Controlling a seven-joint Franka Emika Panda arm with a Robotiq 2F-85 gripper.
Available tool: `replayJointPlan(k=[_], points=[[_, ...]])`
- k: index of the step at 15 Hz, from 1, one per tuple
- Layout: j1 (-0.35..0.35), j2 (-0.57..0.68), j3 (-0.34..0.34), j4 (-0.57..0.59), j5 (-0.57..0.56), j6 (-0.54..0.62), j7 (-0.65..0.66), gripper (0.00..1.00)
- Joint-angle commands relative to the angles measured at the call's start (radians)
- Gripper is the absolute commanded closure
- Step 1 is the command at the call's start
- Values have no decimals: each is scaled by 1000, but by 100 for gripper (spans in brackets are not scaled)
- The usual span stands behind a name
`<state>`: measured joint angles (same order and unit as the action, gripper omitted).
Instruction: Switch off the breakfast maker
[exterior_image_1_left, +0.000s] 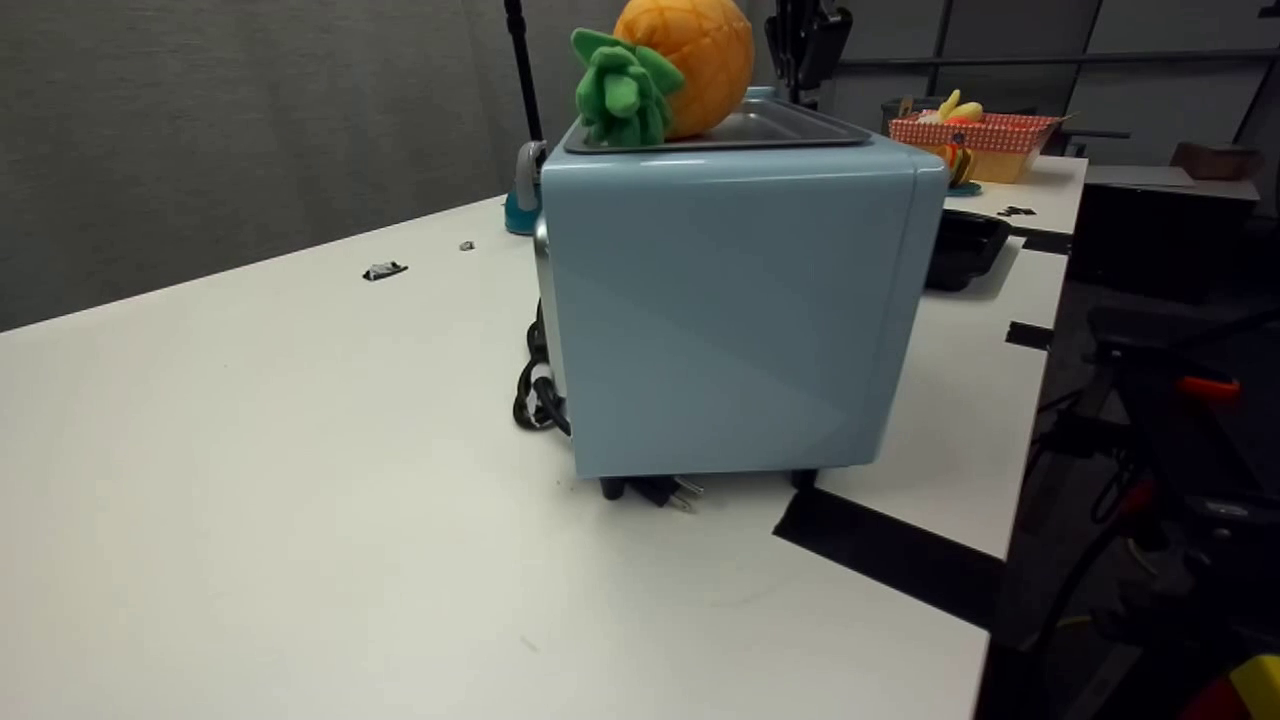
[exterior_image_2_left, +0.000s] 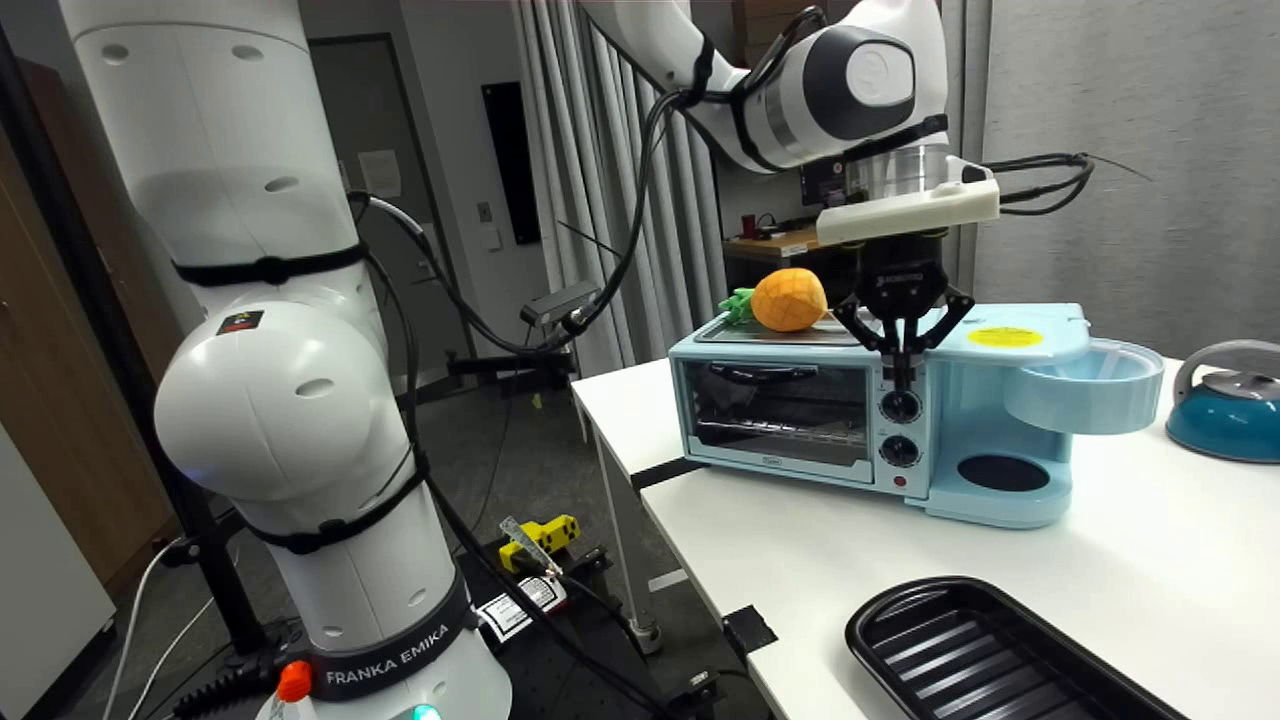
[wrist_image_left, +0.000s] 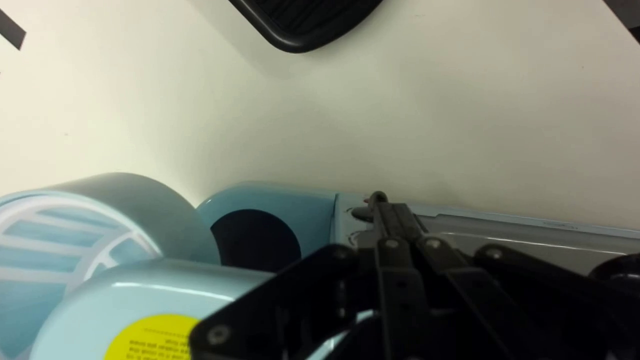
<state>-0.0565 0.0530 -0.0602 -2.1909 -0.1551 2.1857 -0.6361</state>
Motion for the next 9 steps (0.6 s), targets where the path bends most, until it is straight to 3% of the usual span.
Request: replayJointPlan(k=[1, 9], points=[[-2, 30, 11, 20, 7, 19, -23, 100], [1, 10, 21, 4, 22, 35, -35, 100]])
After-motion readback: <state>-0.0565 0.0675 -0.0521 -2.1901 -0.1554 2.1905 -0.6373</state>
